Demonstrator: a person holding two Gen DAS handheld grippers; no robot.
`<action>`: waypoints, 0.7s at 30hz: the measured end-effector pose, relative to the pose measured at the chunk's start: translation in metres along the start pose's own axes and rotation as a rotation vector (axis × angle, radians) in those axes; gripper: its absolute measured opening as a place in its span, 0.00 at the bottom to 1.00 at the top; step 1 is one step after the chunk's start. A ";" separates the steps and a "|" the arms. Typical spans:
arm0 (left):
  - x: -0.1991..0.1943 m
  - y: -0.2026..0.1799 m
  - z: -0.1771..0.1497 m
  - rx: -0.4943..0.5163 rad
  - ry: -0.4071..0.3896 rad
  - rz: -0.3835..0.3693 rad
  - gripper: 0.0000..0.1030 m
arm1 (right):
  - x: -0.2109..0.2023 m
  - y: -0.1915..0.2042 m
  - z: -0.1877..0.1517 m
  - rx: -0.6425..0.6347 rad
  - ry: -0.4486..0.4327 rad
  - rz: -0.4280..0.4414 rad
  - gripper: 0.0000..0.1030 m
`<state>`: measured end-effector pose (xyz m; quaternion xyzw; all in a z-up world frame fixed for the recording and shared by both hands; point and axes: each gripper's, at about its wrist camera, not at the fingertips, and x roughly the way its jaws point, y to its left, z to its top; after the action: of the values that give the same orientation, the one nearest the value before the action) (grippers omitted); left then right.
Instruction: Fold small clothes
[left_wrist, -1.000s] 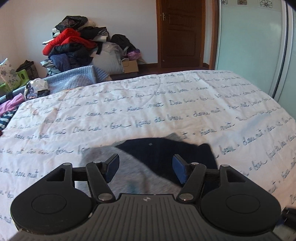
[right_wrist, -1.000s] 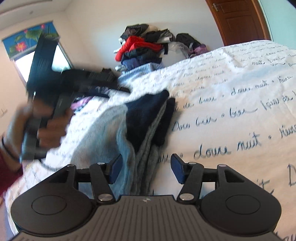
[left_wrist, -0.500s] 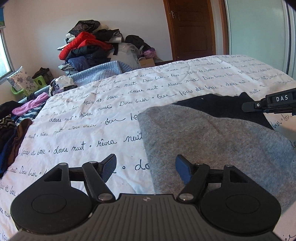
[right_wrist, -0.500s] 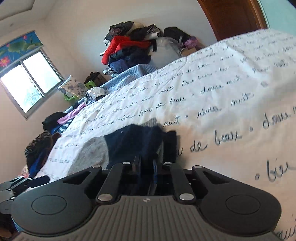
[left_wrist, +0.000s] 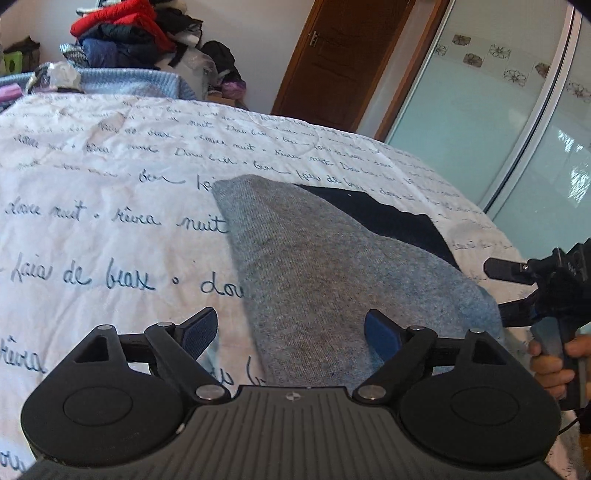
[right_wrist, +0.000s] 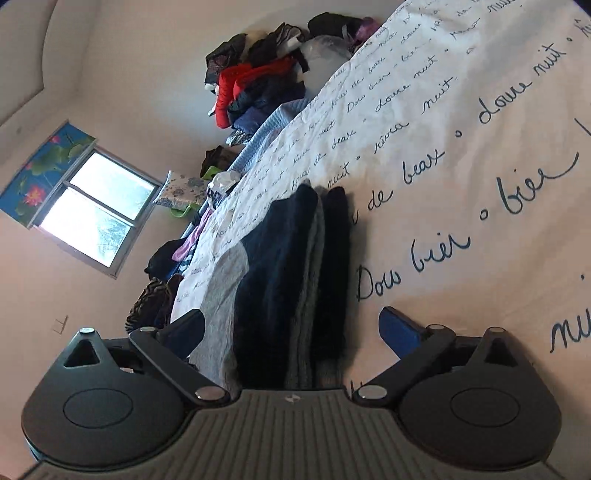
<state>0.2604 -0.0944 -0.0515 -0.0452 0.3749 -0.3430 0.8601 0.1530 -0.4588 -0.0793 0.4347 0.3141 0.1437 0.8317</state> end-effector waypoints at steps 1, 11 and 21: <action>0.004 0.002 -0.001 -0.015 0.005 -0.033 0.83 | 0.002 0.001 -0.001 -0.011 0.019 0.015 0.99; 0.031 0.011 -0.005 -0.130 0.005 -0.186 0.78 | 0.059 0.034 -0.004 -0.183 0.118 0.078 1.00; 0.017 0.009 0.007 -0.132 0.008 -0.119 0.24 | 0.058 0.012 -0.006 0.014 0.089 0.076 0.32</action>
<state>0.2781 -0.0997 -0.0604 -0.1227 0.3965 -0.3684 0.8319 0.1937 -0.4187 -0.0950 0.4455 0.3349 0.1922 0.8078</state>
